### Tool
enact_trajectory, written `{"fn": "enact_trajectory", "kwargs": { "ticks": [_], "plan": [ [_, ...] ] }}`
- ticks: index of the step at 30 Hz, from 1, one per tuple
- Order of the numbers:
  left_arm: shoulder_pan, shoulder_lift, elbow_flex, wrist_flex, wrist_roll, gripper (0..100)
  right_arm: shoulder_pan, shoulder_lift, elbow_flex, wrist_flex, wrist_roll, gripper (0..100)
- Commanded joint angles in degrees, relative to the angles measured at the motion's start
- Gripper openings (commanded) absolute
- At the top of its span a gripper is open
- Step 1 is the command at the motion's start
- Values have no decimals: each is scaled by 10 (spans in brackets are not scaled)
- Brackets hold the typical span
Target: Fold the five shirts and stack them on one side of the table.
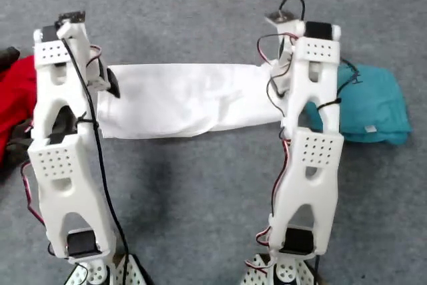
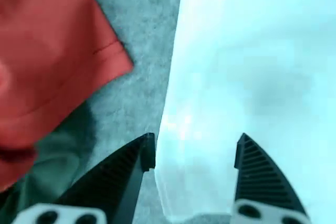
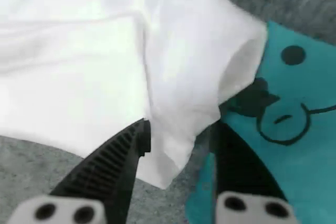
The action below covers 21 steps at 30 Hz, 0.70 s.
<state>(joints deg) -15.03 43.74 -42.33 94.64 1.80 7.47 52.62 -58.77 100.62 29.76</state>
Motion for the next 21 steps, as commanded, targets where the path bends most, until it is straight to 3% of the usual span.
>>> {"fn": "enact_trajectory", "kwargs": {
  "ticks": [1,8,17,21],
  "plan": [
    [2,29,-22,-19,11,267,2,-87,-33,4,29,280],
    [15,93,-23,-35,34,255,7,-191,-36,-7,28,276],
    [42,109,-22,-44,51,59,9,-267,-36,-72,27,276],
    [43,109,-22,-44,50,28,9,-283,-36,-95,27,276]
  ]
}}
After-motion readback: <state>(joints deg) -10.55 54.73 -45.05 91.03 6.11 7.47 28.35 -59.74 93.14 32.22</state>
